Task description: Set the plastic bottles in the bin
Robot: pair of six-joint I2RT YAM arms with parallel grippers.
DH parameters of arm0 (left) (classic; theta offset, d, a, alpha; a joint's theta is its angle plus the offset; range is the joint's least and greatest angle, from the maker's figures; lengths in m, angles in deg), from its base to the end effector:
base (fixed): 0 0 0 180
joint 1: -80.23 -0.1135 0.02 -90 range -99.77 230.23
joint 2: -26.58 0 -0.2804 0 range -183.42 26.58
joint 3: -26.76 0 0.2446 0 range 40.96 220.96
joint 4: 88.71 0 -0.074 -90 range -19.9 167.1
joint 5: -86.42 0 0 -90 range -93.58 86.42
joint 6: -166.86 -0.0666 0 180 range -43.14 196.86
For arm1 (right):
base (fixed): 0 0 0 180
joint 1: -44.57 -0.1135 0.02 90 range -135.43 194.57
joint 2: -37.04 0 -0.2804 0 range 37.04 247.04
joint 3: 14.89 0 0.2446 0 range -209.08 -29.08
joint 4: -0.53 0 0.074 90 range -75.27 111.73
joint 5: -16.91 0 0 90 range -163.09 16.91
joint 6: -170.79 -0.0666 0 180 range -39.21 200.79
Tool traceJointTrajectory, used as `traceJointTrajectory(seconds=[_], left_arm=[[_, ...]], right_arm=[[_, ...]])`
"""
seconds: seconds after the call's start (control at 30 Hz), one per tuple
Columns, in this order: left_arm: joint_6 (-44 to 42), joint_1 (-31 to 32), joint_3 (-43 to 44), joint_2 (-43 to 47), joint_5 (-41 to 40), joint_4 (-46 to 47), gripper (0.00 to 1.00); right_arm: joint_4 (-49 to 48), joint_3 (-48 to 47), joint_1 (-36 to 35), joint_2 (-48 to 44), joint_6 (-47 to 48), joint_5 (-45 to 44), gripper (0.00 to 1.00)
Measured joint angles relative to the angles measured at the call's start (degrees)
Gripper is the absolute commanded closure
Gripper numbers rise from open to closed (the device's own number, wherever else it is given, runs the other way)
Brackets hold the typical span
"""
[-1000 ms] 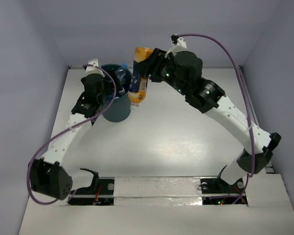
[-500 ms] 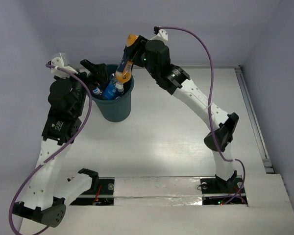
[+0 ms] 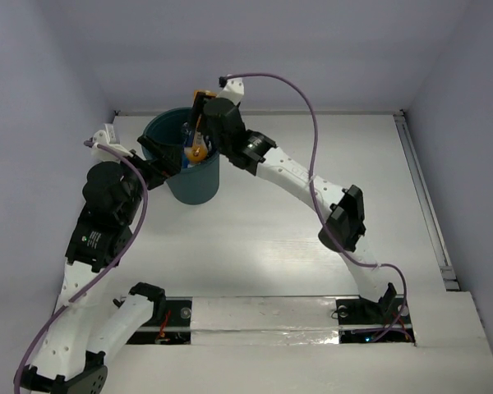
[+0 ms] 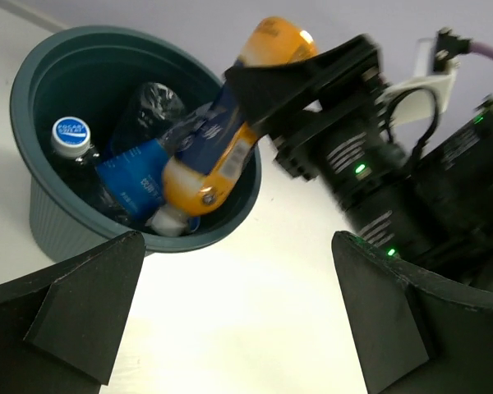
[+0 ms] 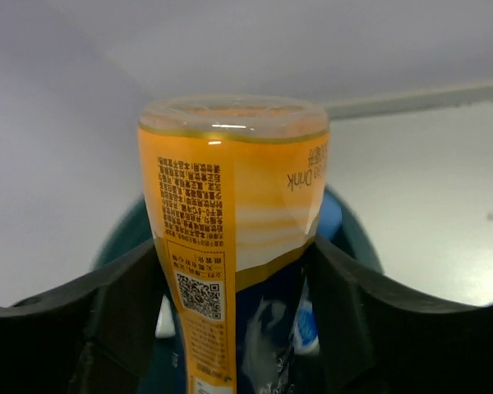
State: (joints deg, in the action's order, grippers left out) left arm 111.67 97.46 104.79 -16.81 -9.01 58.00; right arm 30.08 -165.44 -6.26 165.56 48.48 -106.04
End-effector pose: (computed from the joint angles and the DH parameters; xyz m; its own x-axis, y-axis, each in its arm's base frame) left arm 0.1525 -0.0407 0.4485 -0.0983 -0.5645 -0.8195 0.1808 0.7997 -0.5725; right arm 0.3756 0.4036 0.4076 -0.2355 0.4210 -0.8759 -0.2178 0.8555 0.4697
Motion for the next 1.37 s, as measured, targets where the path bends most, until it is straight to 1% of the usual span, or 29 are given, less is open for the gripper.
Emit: traceJointTrajectory(seconds=[0.07, 0.1, 0.13, 0.17, 0.2, 0.3, 0.4, 0.53, 0.63, 0.67, 0.73, 0.77, 0.8, 0.83, 0.87, 0.93, 0.97, 1.0, 1.07, 1.1, 1.13, 1.17, 1.2, 1.27, 1.37], left_arm=[[0.0, 0.0, 1.0, -0.3, -0.3, -2.1, 0.01], [0.0, 0.0, 2.0, -0.6, -0.6, -3.4, 0.01], [0.0, 0.0, 3.1, -1.0, -0.8, -4.5, 0.01], [0.0, 0.0, 4.5, -1.4, -0.9, -5.2, 0.01], [0.0, 0.0, 5.7, -1.7, -1.0, -5.8, 0.01], [-0.1, 0.0, 9.0, -2.3, -1.3, -7.2, 0.01], [-0.2, 0.0, 11.1, -2.6, -1.6, -8.5, 0.01], [-0.3, 0.0, 13.4, -3.1, -1.9, -10.0, 0.01], [-0.3, 0.0, 14.8, -3.7, -1.8, -10.9, 0.01], [-0.2, 0.0, 15.1, -3.8, -1.6, -11.1, 0.01], [-0.2, 0.0, 15.3, -3.8, -0.9, -11.5, 0.01], [-0.1, 0.0, 15.3, -3.7, -0.4, -11.7, 0.01], [0.0, 0.0, 15.3, -3.6, 0.1, -12.0, 0.01], [0.2, 0.0, 15.3, -3.3, 0.7, -12.1, 0.01], [0.2, 0.0, 15.3, -3.1, 1.4, -12.2, 0.01], [0.2, 0.0, 15.3, -2.6, 3.0, -12.7, 0.01], [0.3, 0.0, 15.3, -2.2, 3.8, -13.2, 0.01], [0.3, 0.0, 15.3, -1.6, 4.4, -13.9, 0.01], [0.3, 0.0, 15.1, -0.3, 5.4, -15.2, 0.01], [0.3, 0.0, 14.7, 0.6, 5.6, -15.5, 0.01], [0.3, 0.0, 14.1, 1.7, 5.9, -16.0, 0.01], [0.3, 0.0, 13.3, 2.7, 5.9, -16.3, 0.01], [0.3, 0.0, 12.5, 3.8, 6.0, -16.6, 0.01], [0.4, 0.0, 11.2, 6.3, 6.3, -17.7, 0.01], [0.4, 0.0, 10.3, 8.2, 6.9, -18.0, 0.01]], right_arm=[[-0.7, 3.8, -1.3, -0.7, 0.5, 0.0, 0.25], [-0.8, 5.6, -1.9, -1.1, 0.6, 0.0, 0.18], [-0.8, 6.8, -2.5, -1.3, 0.6, 0.1, 0.16], [-0.7, 7.5, -3.0, -1.4, 0.7, 0.5, 0.13], [-0.6, 7.7, -3.4, -1.4, 0.8, 0.9, 0.08], [-0.2, 7.7, -3.6, -1.9, 1.1, 1.9, 0.01], [0.8, 7.1, -3.3, -4.1, 1.5, 2.7, 0.0], [2.4, 3.8, -3.1, -8.2, 2.2, 2.9, 0.0], [3.1, 3.7, -2.9, -13.9, 2.6, 2.7, 0.01], [3.3, 4.4, -2.9, -15.9, 2.6, 2.6, 0.03], [2.3, 10.3, -2.9, -23.1, 2.6, 2.5, 0.31], [2.2, 14.4, -2.9, -27.1, 2.3, 2.6, 0.54], [1.4, 19.0, -2.9, -31.1, 2.2, 2.7, 0.89], [-0.4, 26.0, -2.9, -36.9, 2.0, 3.1, 0.97], [-0.4, 31.7, -2.9, -41.7, 1.3, 3.4, 1.0], [-1.1, 43.8, -2.9, -53.1, 0.6, 3.6, 1.0], [-0.8, 49.0, -2.9, -58.6, 0.1, 3.4, 0.97], [-0.3, 54.6, -2.9, -64.9, -0.5, 3.4, 0.84], [1.7, 63.2, -2.9, -76.5, -2.0, 2.6, 0.63], [4.0, 66.8, -2.9, -82.6, -3.2, 2.0, 0.36], [6.1, 69.2, -2.9, -87.3, -4.5, 1.2, 0.14], [8.3, 70.6, -2.9, -91.4, -4.9, 0.6, 0.14], [10.1, 71.8, -2.9, -95.8, -6.2, -0.4, 0.0], [14.7, 73.1, -2.8, -101.9, -9.0, -2.7, 0.0], [20.4, 74.1, -2.8, -105.0, -12.0, -4.2, 0.0]])
